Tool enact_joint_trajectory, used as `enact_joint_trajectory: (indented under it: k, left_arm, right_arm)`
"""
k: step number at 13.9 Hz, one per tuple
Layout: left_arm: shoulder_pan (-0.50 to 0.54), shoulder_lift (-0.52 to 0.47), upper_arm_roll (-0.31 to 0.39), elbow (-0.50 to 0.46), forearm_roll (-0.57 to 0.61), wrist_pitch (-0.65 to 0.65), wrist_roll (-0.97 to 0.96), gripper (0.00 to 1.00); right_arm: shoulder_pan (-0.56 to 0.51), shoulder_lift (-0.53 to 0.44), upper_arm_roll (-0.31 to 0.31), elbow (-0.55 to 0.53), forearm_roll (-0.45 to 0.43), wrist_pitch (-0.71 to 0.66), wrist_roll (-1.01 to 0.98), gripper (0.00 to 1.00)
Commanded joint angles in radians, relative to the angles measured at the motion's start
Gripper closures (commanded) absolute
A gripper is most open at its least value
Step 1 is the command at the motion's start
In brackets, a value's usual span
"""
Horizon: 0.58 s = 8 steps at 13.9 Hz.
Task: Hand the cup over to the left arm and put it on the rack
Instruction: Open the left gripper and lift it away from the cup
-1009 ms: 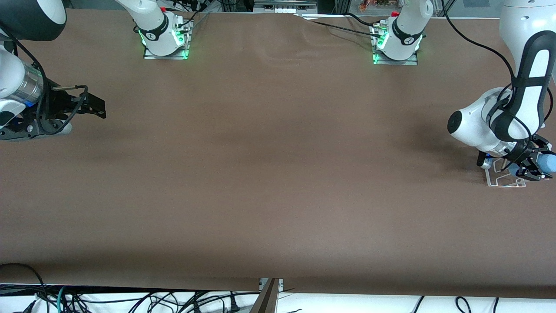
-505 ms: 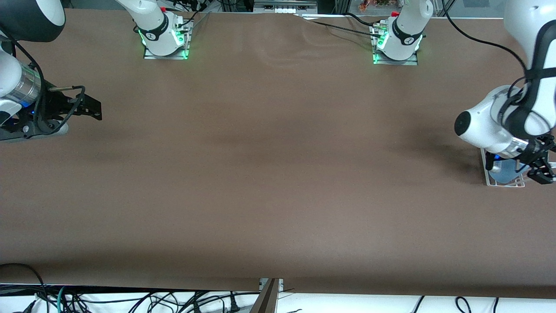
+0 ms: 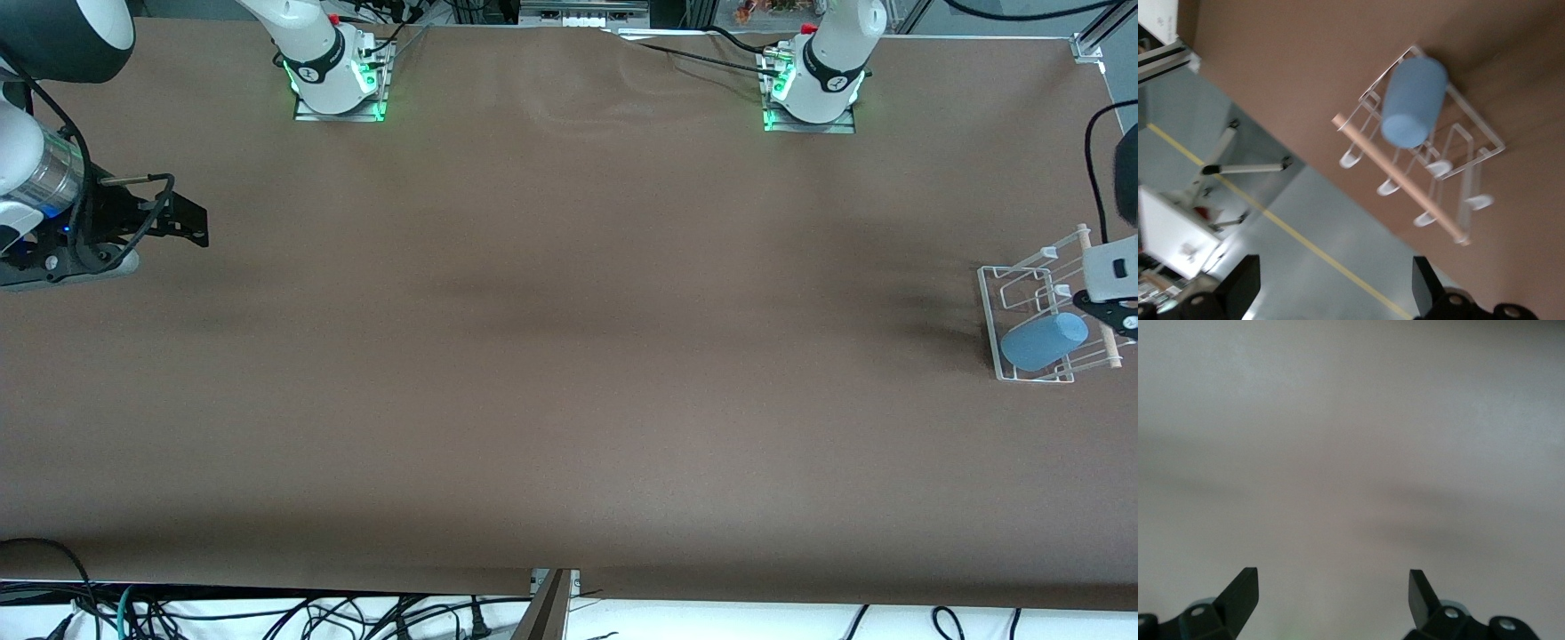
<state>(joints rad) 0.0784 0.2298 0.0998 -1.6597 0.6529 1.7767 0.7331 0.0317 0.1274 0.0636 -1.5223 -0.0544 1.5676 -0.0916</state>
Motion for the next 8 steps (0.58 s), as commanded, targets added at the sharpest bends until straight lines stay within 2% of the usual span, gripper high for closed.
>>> enact_joint_trajectory:
  k: [1,3,6,8]
  left_arm:
    - [-0.017,0.017,-0.038,0.129,-0.157,-0.175,-0.011,0.0]
    - [-0.015,-0.009,-0.077,0.159,-0.215,-0.242,-0.055,0.0]
    - [-0.015,-0.038,-0.158,0.198,-0.265,-0.339,-0.327,0.0]
    - [-0.012,-0.062,-0.163,0.209,-0.424,-0.358,-0.501,0.0]
  right_arm:
    - [-0.018,-0.025,0.019,-0.024,-0.015,0.016,-0.016,0.01]
    - [-0.019,-0.023,0.018,-0.022,-0.015,0.016,-0.016,0.01]
    - [-0.019,-0.023,0.019,-0.019,-0.013,0.015,-0.016,0.01]
    - [-0.018,-0.023,0.019,-0.018,-0.01,0.016,-0.008,0.01]
